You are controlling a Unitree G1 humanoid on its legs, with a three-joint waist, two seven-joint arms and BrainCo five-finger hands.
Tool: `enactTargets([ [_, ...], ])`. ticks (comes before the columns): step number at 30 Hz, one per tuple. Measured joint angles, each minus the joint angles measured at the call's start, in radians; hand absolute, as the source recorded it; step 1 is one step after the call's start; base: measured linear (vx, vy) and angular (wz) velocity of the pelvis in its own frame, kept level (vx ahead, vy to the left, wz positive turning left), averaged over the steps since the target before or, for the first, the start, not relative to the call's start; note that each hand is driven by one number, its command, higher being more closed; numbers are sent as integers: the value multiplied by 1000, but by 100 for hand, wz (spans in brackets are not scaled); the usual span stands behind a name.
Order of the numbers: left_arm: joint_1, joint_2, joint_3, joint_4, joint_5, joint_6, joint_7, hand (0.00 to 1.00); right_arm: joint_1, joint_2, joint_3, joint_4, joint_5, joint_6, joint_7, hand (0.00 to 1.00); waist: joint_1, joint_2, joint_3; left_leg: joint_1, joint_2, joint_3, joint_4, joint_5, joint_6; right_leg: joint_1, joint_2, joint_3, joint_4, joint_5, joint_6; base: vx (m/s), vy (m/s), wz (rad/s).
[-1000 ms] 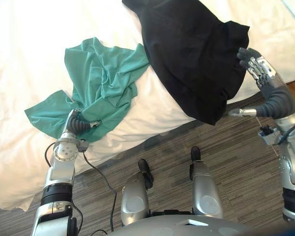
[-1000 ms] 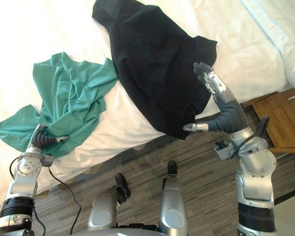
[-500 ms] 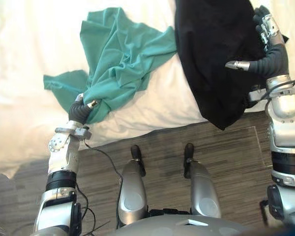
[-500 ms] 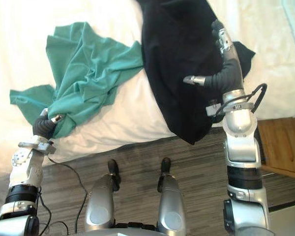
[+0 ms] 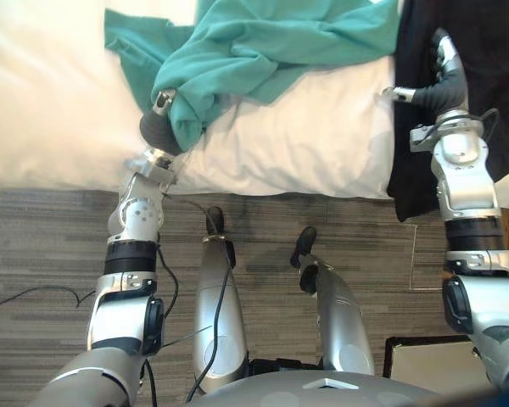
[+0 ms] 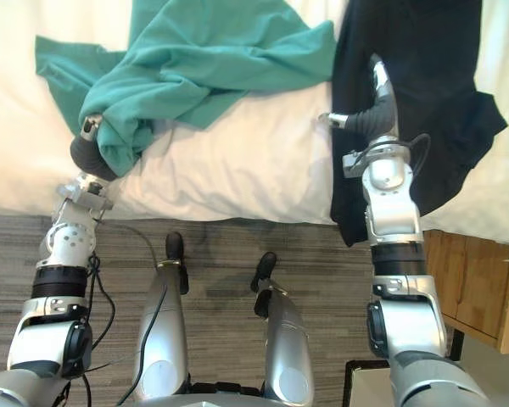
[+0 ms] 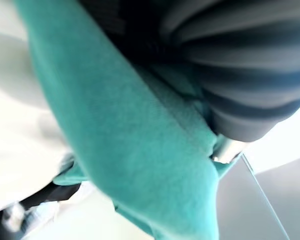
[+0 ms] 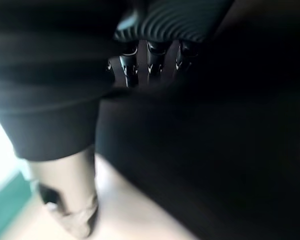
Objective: Tidy the bed and pick cloth on bed and put in laundry
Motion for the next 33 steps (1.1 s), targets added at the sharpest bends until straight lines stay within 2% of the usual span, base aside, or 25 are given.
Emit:
enactTargets([
  [1,-24,0,1,0,0,0,-1,100,-32,-2,-5,15,-40,55,-29,0,0,0,0,-24,3,-1,1,12,3,-23,0,-4,9,2,-3,-111,6,11],
  [2,-33,-1,1,0,0,0,-2,100,-53,-1,-6,26,-60,87,-41,0,0,0,0,-35,6,-1,1,18,4,-31,0,-9,10,3,-6,-94,-5,10],
  [4,-53,-2,1,0,-6,0,-12,100,-116,-1,-21,57,-153,203,-43,0,3,0,-1,-61,15,5,0,39,8,-58,-1,-16,24,6,-12,-83,-11,8],
  [6,-59,-8,2,0,-31,0,-24,100,-141,-1,-34,74,-231,269,-36,0,7,0,-1,-78,17,9,-2,49,9,-77,-3,-18,31,10,-17,-68,6,4],
  [8,-65,-12,4,0,-38,0,-41,100,-159,-2,-38,93,-301,314,-22,0,8,-2,-2,-91,19,31,-8,64,19,-103,-13,-16,43,13,-21,-52,16,1],
  [11,-64,-14,8,4,-42,0,-49,100,-178,-4,-38,108,-316,351,-15,0,11,-2,-2,-93,27,57,-11,69,20,-114,-17,-10,41,20,-24,-39,13,-7],
  [13,-64,-12,8,4,-42,0,-51,100,-180,-7,-41,111,-295,360,-30,0,12,-3,-3,-95,35,69,-11,75,20,-118,-17,-10,41,23,-29,-33,2,-6],
  [16,-64,-11,8,9,-45,0,-54,100,-179,-10,-44,129,-218,359,-98,0,12,-6,-5,-96,39,80,-11,89,24,-123,-17,-7,41,31,-28,-6,1,-1],
  [17,-64,-10,8,12,-45,0,-58,100,-179,-10,-45,131,-201,359,-112,100,12,-6,-6,-96,40,81,-10,89,25,-123,-17,-7,41,32,-29,-9,11,-4],
  [18,-63,-8,8,21,-45,0,-71,100,-176,-10,-51,132,-164,357,-138,100,12,-7,-7,-95,41,84,-9,91,27,-123,-17,-5,41,35,-29,-6,13,-4],
  [21,-62,-1,8,44,-45,0,-96,100,-154,-12,-93,138,-92,332,-187,100,12,-13,-11,-91,44,89,-6,91,28,-121,-16,-2,41,38,-30,-3,10,-5],
  [23,-51,3,12,47,-45,0,-101,100,-119,-17,-135,139,-48,297,-201,100,11,-20,-19,-88,47,91,-5,91,28,-120,-13,0,41,39,-30,3,3,-6],
  [25,-13,2,19,51,-44,1,-117,100,-62,-38,-180,164,68,219,-199,100,9,-28,-28,-73,53,95,-4,89,27,-109,-8,3,41,38,-31,9,-4,-6],
  [26,1,1,20,51,-44,1,-119,100,-50,-39,-194,171,100,200,-197,100,8,-29,-30,-67,54,96,-4,88,26,-103,-8,3,41,38,-31,15,-6,-6],
  [29,91,-26,29,89,-31,5,-141,100,72,-27,-244,213,288,63,-161,100,8,-27,-42,-12,54,106,-10,79,21,-59,-4,12,40,30,-34,25,-5,-7],
  [30,119,-34,30,99,-18,7,-146,100,108,-14,-256,223,331,22,-146,100,7,-27,-45,4,56,108,-10,73,17,-45,-2,14,39,25,-34,28,-5,-7],
  [31,158,-45,29,126,9,9,-146,100,161,13,-277,232,387,-40,-121,100,4,-26,-50,27,58,110,-11,66,10,-23,-1,15,37,17,-36,25,-10,-5],
  [32,181,-52,29,141,25,9,-146,100,194,28,-283,239,414,-67,-108,100,3,-26,-56,36,60,111,-12,64,8,-15,1,15,36,13,-39,31,-12,-6],
  [33,224,-68,27,174,55,9,-140,100,256,65,-290,257,466,-124,-84,100,2,-27,-63,63,63,116,-17,54,6,7,3,18,29,7,-38,24,-12,-5],
])
